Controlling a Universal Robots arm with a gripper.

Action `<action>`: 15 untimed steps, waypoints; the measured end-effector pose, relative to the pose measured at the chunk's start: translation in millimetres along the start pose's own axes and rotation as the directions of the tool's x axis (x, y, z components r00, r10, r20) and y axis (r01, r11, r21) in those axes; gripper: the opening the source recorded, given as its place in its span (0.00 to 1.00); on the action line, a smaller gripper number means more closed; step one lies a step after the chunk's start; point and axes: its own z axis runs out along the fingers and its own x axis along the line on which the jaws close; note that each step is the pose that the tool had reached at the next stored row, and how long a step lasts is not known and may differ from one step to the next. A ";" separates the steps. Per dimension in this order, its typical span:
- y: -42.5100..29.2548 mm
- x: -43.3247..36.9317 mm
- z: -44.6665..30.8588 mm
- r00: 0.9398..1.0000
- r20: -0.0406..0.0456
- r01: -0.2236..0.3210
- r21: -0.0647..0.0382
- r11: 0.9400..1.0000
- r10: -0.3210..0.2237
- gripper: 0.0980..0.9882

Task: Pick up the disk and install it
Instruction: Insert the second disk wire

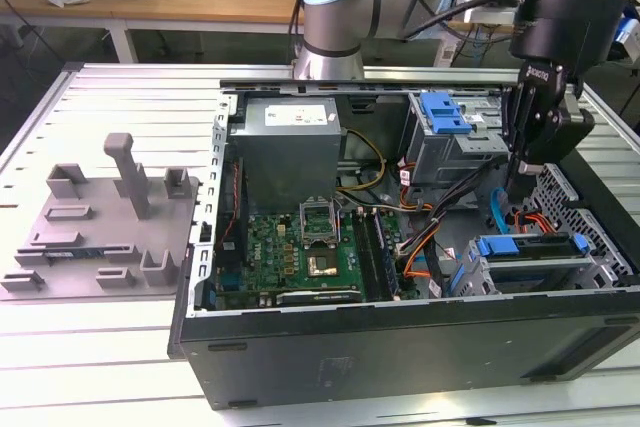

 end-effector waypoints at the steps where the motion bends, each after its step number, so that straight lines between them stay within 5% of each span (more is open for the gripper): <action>1: -0.8 1.3 0.3 1.000 0.024 0.001 -0.004 1.000 -0.001 0.07; 2: -1.9 3.1 0.8 0.999 0.044 0.001 -0.007 1.000 -0.001 0.07; 3: -4.3 5.4 1.7 0.999 0.053 0.002 -0.009 1.000 -0.001 0.07; 9: -15.7 15.6 5.7 0.996 0.088 0.004 -0.017 1.000 -0.003 0.07; 12: -17.4 22.5 8.3 0.992 0.129 0.007 -0.027 1.000 -0.003 0.07; 15: -18.9 28.1 10.5 0.984 0.180 0.011 -0.037 0.999 -0.004 0.07</action>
